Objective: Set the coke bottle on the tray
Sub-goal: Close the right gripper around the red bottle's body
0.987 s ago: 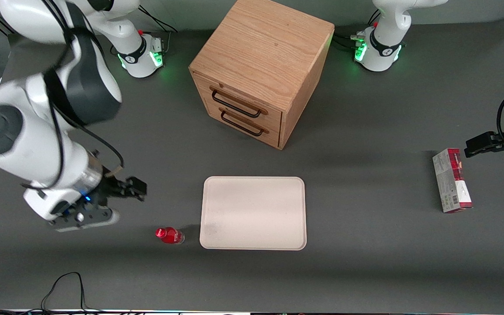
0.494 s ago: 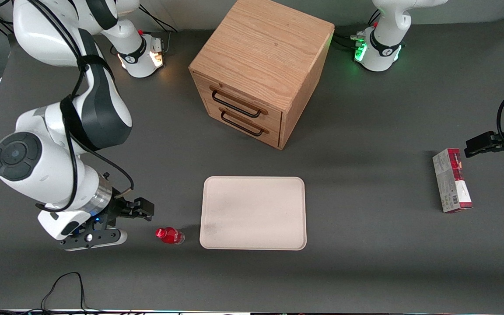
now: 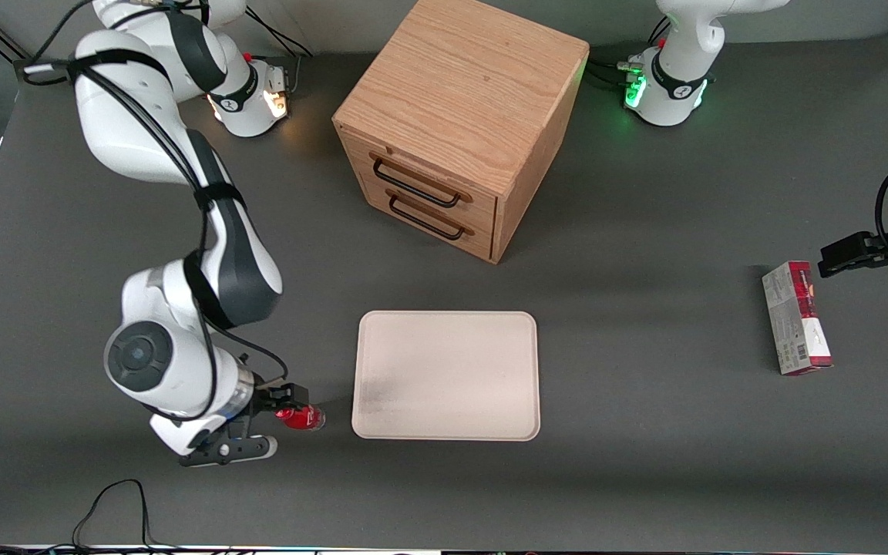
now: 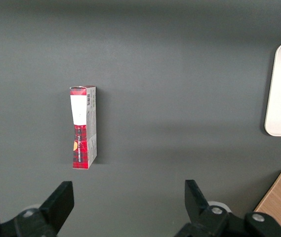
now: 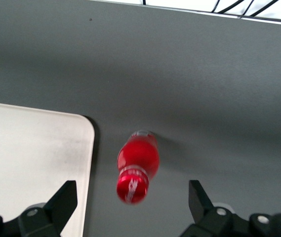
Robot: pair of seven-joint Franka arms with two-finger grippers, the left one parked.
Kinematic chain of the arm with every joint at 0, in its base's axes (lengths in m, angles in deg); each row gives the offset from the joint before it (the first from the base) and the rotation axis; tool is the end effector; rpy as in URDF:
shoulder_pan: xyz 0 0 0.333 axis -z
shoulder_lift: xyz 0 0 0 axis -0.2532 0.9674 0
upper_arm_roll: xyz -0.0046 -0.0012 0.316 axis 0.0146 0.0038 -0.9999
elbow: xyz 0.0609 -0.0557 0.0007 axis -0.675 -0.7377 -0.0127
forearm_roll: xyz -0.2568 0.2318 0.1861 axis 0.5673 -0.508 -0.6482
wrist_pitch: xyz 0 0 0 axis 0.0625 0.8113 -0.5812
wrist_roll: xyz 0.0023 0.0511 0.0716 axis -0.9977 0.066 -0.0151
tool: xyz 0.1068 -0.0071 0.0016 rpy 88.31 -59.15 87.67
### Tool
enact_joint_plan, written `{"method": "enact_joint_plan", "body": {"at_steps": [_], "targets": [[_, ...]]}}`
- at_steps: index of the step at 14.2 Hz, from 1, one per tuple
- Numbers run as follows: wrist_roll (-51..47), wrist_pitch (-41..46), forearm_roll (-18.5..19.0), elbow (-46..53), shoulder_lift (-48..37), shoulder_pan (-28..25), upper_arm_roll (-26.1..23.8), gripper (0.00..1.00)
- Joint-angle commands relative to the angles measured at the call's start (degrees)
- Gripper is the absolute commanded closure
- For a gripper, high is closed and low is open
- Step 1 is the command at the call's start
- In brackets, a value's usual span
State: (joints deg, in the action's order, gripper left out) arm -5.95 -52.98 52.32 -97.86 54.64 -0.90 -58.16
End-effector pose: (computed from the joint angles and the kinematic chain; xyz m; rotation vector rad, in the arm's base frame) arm 0.7617 0.2185 0.3505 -3.1299 -0.1615 -0.1201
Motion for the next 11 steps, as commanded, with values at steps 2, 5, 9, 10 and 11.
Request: {"method": "enact_joint_plan", "body": {"at_steps": [2, 5, 9, 10, 11], "targets": [[-1.38, -2.58, -0.65, 2.07, 2.82, 0.01, -0.29, 0.00], [-1.30, -2.41, -0.65, 0.67, 2.65, -0.07, -0.29, 0.00], [-1.30, -1.80, -0.74, 0.48, 2.56, 0.01, -0.29, 0.00], [-1.30, -1.71, -0.65, 0.48, 2.56, -0.07, -0.29, 0.01], [-1.30, -1.71, -0.65, 0.40, 2.56, 0.01, -0.29, 0.09]]}}
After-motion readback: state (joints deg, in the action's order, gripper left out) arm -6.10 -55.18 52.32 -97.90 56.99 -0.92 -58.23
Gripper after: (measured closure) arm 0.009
